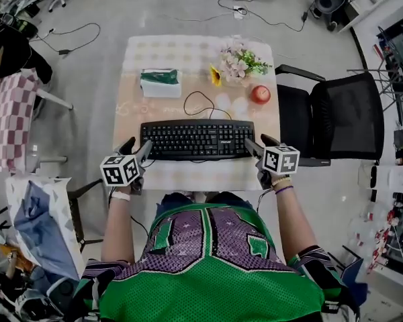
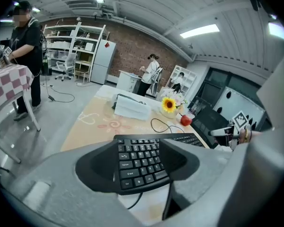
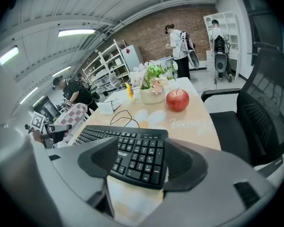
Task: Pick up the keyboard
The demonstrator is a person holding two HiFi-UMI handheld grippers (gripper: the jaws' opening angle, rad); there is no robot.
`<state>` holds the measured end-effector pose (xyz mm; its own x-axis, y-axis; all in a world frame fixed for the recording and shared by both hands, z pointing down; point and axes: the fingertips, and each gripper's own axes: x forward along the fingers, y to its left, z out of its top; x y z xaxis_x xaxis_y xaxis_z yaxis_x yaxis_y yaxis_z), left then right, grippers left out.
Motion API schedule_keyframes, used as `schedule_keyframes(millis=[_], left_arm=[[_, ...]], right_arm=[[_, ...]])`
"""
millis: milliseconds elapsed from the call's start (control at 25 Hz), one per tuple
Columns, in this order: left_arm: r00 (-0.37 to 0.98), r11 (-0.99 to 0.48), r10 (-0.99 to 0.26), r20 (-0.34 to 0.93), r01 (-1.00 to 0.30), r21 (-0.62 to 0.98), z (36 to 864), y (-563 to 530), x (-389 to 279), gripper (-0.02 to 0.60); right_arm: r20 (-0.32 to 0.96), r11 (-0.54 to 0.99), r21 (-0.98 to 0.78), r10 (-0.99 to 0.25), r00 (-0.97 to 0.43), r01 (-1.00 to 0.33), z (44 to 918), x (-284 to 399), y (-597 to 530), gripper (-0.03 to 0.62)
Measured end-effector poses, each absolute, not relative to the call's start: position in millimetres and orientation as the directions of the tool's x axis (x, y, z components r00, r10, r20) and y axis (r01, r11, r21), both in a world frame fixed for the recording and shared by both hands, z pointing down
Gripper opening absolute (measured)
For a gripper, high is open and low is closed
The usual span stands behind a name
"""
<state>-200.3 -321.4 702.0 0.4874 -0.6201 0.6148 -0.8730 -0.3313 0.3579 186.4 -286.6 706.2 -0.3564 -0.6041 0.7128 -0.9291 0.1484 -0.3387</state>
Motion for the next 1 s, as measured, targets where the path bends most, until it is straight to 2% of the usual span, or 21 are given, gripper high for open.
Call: schedule_keyframes(millis=[360, 720, 1000], left_arm=[[0.412, -0.168, -0.572, 0.709, -0.905, 0.391, 759.1, -330.9, -222.5, 0.27], [0.453, -0.234, -0.472, 0.756, -0.892, 0.387, 779.2, -332.9, -204.9, 0.27], [0.494, -0.219, -0.438, 0.751, -0.869, 0.444, 780.7, -333.2, -201.4, 0.27]], right_arm=[[0.774, 0.072, -0.362, -0.532, -0.343, -0.929, 761.3, 200.3, -293.5, 0.291], [0.791, 0.069, -0.393, -0.483, -0.376, -0.917, 778.7, 199.3, -295.1, 0.291], [0.79, 0.091, -0.407, -0.464, -0.4, -0.909, 782.9, 194.5, -299.0, 0.291]])
